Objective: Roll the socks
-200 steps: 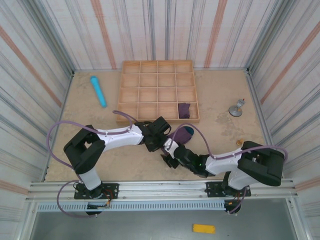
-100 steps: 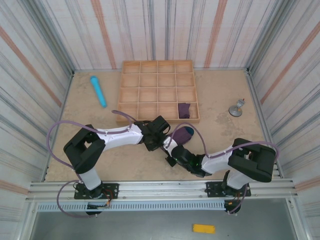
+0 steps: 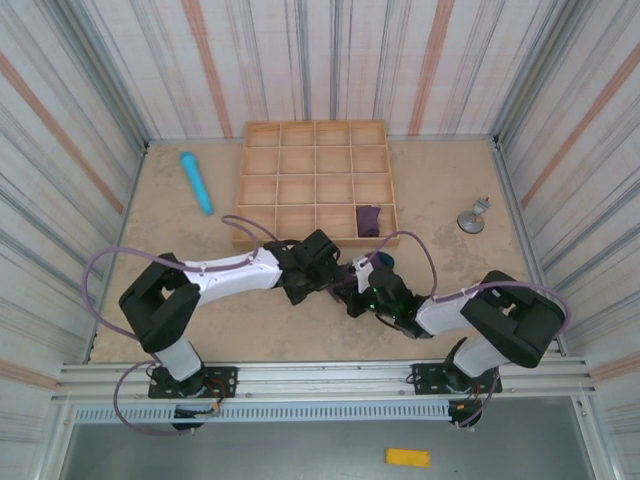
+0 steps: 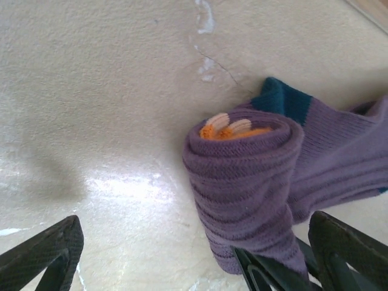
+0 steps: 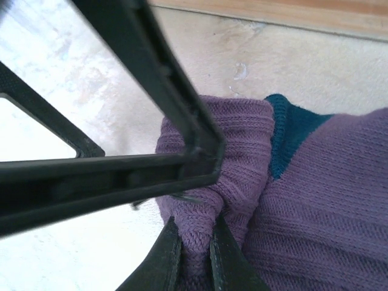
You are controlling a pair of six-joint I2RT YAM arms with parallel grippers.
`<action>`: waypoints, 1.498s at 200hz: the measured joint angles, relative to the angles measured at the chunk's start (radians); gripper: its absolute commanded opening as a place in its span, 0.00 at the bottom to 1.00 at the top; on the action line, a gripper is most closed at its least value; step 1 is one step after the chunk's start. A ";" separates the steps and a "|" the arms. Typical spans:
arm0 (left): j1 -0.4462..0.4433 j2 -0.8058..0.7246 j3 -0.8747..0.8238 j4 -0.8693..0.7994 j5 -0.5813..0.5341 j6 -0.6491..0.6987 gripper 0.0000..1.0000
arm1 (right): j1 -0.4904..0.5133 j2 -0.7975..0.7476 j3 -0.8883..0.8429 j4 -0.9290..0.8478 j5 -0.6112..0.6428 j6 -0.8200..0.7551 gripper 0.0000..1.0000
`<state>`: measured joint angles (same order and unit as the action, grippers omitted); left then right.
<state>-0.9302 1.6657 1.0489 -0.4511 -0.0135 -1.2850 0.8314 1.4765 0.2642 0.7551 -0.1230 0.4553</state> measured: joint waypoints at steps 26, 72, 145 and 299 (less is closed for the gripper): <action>-0.008 -0.010 0.010 -0.005 -0.014 0.039 0.90 | -0.060 0.000 -0.026 0.034 -0.092 0.091 0.00; -0.019 -0.049 -0.034 0.061 -0.023 0.094 0.69 | -0.178 0.000 -0.063 0.067 -0.223 0.224 0.00; -0.019 -0.009 -0.077 0.218 0.013 0.135 0.60 | -0.346 0.063 -0.094 0.146 -0.404 0.384 0.00; -0.016 0.203 0.082 0.288 0.074 0.145 0.46 | -0.415 0.023 -0.073 -0.005 -0.428 0.519 0.00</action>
<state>-0.9463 1.8687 1.1309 -0.1627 0.0605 -1.1404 0.4160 1.4990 0.1909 0.7502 -0.5514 0.9745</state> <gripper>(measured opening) 0.489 0.112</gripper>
